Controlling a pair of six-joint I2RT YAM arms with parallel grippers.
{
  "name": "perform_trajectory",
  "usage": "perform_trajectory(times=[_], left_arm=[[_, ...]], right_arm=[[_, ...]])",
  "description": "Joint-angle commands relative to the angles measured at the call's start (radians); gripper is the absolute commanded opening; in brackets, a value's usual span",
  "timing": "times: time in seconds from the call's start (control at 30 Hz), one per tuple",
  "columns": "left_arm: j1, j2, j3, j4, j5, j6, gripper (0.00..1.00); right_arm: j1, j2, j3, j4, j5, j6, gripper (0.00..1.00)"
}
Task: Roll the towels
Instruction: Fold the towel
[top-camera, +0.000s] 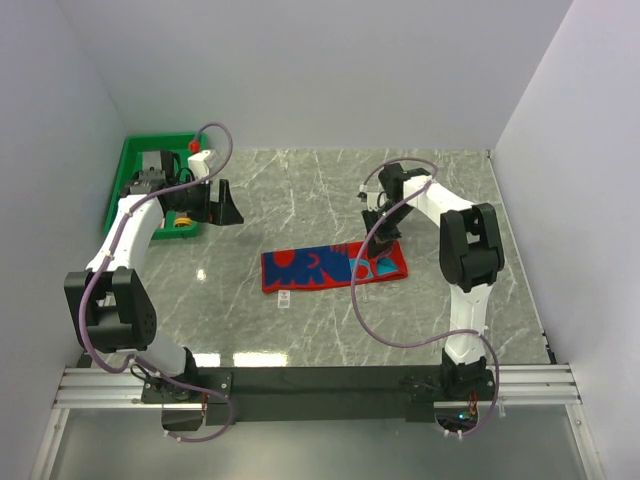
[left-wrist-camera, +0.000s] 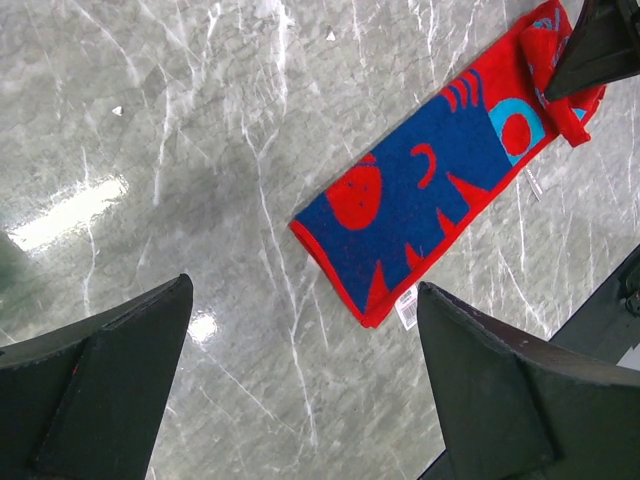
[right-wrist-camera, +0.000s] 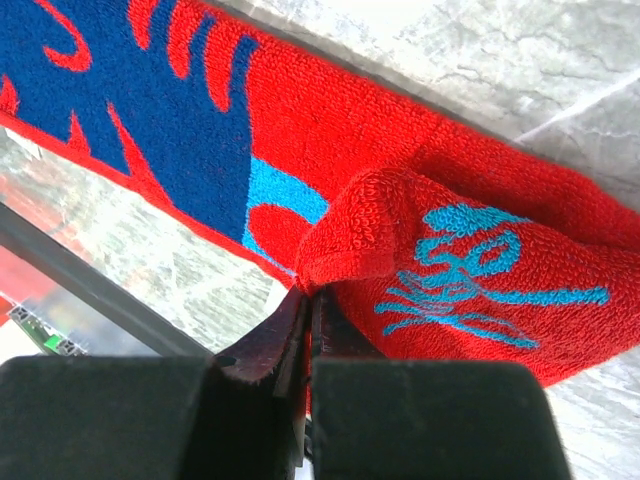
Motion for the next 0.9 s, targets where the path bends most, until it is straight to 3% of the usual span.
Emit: perform_trajectory(times=[0.0,0.2,0.23,0.3,0.33,0.37,0.43,0.57,0.63,0.7,0.73,0.83,0.87], left_arm=[[0.005,-0.021,-0.007,0.026,0.008,0.019,0.99],[0.006,-0.012,-0.014,0.024,0.017,0.022,0.99],[0.004,-0.013,-0.019,0.021,0.023,0.024,0.99],[0.005,-0.033,-0.043,0.026,0.023,0.03,0.99],[-0.001,-0.043,-0.053,0.024,0.017,0.039,0.99],[-0.002,-0.05,-0.063,0.024,0.012,0.057,0.99],[-0.011,-0.067,-0.076,0.015,0.0,0.077,0.99],[-0.094,-0.047,-0.091,-0.062,-0.007,0.137,0.97],[-0.166,-0.03,-0.106,-0.08,-0.032,0.151,0.83],[-0.206,-0.001,-0.119,-0.079,-0.037,0.154,0.77],[-0.24,0.012,-0.119,-0.074,-0.031,0.146,0.64],[-0.312,0.091,-0.097,-0.077,-0.03,0.128,0.39],[-0.329,0.111,-0.088,-0.073,-0.034,0.122,0.36]], right_arm=[[0.016,0.018,0.045,-0.002,-0.024,0.008,0.0],[0.03,0.043,0.055,-0.005,-0.022,0.01,0.0],[0.033,0.046,0.061,-0.012,-0.024,0.008,0.1],[0.033,0.05,0.071,-0.022,-0.045,0.0,0.17],[0.031,0.041,0.076,-0.035,-0.058,-0.015,0.28],[0.033,0.03,0.082,-0.045,-0.067,-0.024,0.33],[0.027,-0.015,0.085,-0.071,-0.125,-0.065,0.4],[0.005,-0.12,0.076,-0.083,-0.134,-0.118,0.43],[-0.022,-0.149,0.071,-0.063,-0.08,-0.119,0.39],[-0.062,-0.137,0.087,-0.06,-0.026,-0.13,0.35],[-0.072,-0.107,0.107,-0.063,0.034,-0.141,0.28],[-0.092,-0.05,0.119,-0.046,0.102,-0.155,0.22],[-0.09,-0.039,0.116,-0.036,0.141,-0.156,0.2]])
